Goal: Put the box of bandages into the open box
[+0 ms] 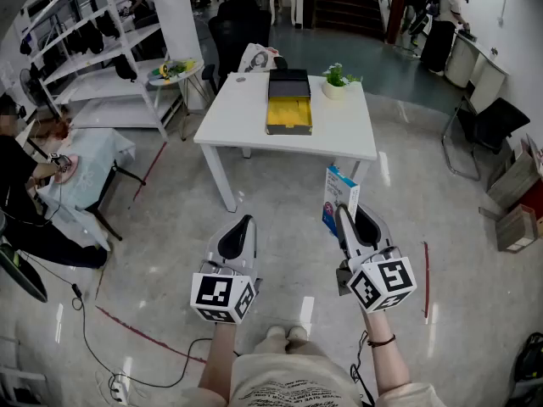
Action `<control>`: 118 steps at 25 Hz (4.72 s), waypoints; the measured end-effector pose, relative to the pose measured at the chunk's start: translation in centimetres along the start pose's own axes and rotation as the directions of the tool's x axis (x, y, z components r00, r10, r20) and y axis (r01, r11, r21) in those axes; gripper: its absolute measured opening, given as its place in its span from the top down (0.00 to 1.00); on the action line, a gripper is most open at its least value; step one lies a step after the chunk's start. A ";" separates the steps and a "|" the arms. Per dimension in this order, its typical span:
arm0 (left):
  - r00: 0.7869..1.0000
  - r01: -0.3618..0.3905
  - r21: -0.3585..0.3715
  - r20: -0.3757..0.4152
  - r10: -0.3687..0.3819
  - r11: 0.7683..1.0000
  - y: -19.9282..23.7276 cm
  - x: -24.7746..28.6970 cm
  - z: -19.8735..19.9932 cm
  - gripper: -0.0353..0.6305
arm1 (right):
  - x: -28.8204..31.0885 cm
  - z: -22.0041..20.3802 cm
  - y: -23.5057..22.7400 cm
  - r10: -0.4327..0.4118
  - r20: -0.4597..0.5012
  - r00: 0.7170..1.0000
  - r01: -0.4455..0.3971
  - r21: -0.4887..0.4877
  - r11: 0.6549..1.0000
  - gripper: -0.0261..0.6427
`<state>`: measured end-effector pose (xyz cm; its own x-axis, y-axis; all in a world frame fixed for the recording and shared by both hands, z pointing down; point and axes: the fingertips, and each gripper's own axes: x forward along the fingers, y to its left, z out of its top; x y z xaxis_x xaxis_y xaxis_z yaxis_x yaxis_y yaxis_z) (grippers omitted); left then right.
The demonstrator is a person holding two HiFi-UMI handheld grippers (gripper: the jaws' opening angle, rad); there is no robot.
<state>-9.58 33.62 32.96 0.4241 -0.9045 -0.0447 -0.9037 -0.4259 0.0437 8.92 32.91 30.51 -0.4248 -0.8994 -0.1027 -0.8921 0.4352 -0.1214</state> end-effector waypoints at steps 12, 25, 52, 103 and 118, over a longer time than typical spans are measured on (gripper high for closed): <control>0.999 -0.021 -0.013 -0.024 0.020 1.000 -0.9 -0.7 -1.2 0.91 | -1.1 -1.5 -1.0 -0.011 -0.021 1.000 0.012 0.028 1.000 0.83; 0.999 -0.039 -0.026 -0.038 0.038 0.999 -2.4 0.4 -2.6 0.91 | -1.7 -2.7 -3.4 0.011 -0.022 1.000 -0.009 0.082 0.997 0.83; 0.994 -0.029 -0.042 -0.107 0.025 0.999 10.1 21.9 -5.3 0.91 | 19.8 -6.1 -13.3 -0.004 -0.078 0.997 0.013 0.124 0.992 0.83; 0.944 -0.105 -0.191 -0.328 0.037 0.976 26.1 50.6 -15.6 0.91 | 54.3 -18.7 -23.4 0.251 -0.381 0.890 -0.049 0.467 0.883 0.83; 0.908 -0.126 -0.239 -0.419 0.014 0.963 26.8 53.4 -19.3 0.91 | 57.2 -25.9 -22.6 0.383 -0.580 0.719 0.044 0.588 0.807 0.83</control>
<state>-10.03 -26.48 50.99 0.3966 -0.8363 0.3786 -0.9094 -0.3017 0.2864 0.83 -29.41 52.90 -0.7367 -0.5028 0.4521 -0.6484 0.3354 -0.6835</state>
